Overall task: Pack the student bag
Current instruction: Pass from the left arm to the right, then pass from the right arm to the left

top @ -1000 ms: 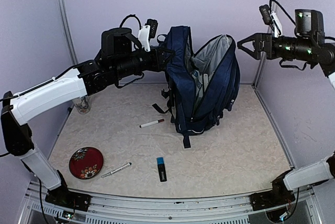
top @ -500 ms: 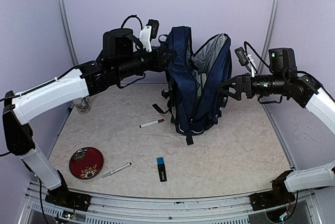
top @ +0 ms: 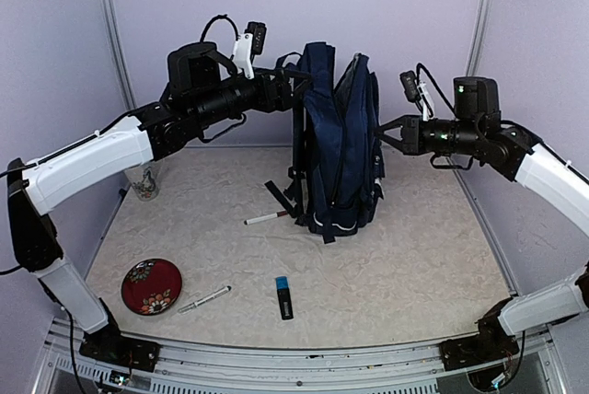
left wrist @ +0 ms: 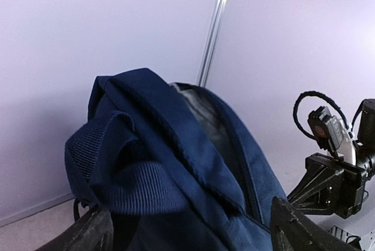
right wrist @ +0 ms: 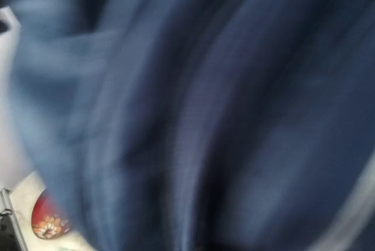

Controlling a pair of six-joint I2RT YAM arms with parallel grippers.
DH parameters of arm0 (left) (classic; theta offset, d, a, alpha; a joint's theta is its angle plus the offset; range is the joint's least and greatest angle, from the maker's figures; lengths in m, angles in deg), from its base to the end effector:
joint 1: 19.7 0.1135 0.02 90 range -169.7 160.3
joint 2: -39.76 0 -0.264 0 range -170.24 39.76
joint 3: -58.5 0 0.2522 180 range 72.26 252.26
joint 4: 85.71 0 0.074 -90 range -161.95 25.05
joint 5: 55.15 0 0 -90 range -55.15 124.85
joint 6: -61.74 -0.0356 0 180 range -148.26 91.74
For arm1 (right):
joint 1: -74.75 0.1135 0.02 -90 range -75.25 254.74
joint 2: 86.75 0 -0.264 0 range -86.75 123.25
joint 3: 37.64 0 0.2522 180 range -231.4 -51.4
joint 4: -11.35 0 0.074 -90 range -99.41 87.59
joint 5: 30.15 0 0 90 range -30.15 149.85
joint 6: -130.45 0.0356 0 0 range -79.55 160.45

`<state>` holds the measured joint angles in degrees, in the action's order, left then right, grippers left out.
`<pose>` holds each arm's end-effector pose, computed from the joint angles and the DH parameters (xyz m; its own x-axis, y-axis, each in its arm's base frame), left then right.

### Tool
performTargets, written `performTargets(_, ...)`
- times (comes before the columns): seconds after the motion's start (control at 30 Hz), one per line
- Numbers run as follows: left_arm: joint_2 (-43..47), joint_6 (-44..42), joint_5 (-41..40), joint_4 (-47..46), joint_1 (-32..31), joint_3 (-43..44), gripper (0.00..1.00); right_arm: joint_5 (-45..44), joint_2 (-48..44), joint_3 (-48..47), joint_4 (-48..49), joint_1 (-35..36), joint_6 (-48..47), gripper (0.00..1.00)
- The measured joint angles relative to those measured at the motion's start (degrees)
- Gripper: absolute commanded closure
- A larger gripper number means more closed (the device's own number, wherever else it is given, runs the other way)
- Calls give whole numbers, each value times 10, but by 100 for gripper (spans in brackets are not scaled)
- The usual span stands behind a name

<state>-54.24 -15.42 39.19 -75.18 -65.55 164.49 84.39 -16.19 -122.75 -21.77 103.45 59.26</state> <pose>0.2729 -0.2850 0.4320 -0.1534 -0.1601 -0.9751 0.7529 0.6202 -0.2203 0.2360 0.1460 0.3919 -0.5166 0.0515 -0.8547 -0.6503 0.6256 0.4308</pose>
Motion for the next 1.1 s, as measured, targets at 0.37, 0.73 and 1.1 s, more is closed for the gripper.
performTargets(0.37, 109, -158, 12, -18, -27, -155, 1, -1, 26, -46, 37, 0, 38, 100)
performTargets(0.73, -54, -234, 35, -106, -49, -258, 1, -2, 69, -46, 38, -9, 35, 100)
performTargets(1.1, -204, -277, 59, -228, -39, -194, 87, 4, 87, -51, 40, -24, 30, 100)
